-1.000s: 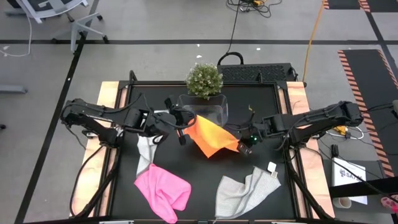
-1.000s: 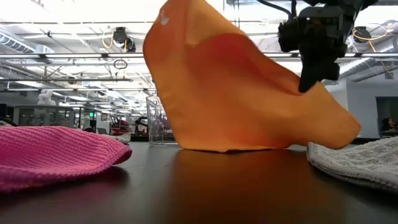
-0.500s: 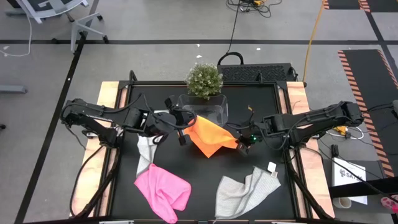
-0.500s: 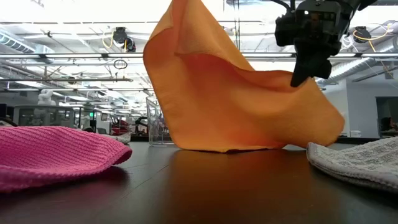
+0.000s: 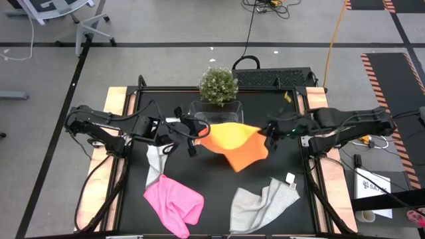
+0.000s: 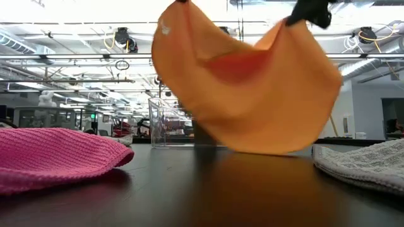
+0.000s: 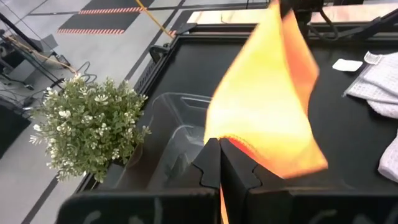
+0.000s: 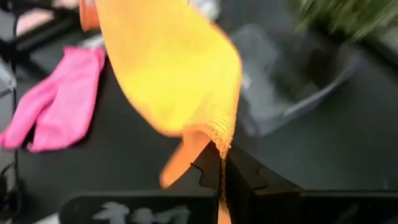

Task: Fold microfiber towels
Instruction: Fold the orange microfiber towel on the table

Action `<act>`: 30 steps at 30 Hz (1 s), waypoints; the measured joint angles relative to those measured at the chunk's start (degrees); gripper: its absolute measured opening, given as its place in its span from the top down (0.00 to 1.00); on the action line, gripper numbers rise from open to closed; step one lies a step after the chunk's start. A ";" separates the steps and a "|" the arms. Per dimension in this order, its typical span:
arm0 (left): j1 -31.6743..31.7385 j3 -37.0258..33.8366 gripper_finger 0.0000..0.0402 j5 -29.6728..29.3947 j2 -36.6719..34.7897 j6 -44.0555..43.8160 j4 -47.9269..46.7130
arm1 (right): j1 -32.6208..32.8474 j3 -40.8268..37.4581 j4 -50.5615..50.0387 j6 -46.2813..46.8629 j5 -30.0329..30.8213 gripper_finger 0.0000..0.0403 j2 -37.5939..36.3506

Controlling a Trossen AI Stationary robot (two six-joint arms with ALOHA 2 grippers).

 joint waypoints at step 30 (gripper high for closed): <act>0.04 0.04 1.00 1.17 -0.07 0.59 1.33 | -3.61 3.98 1.19 -13.72 -2.40 0.70 4.95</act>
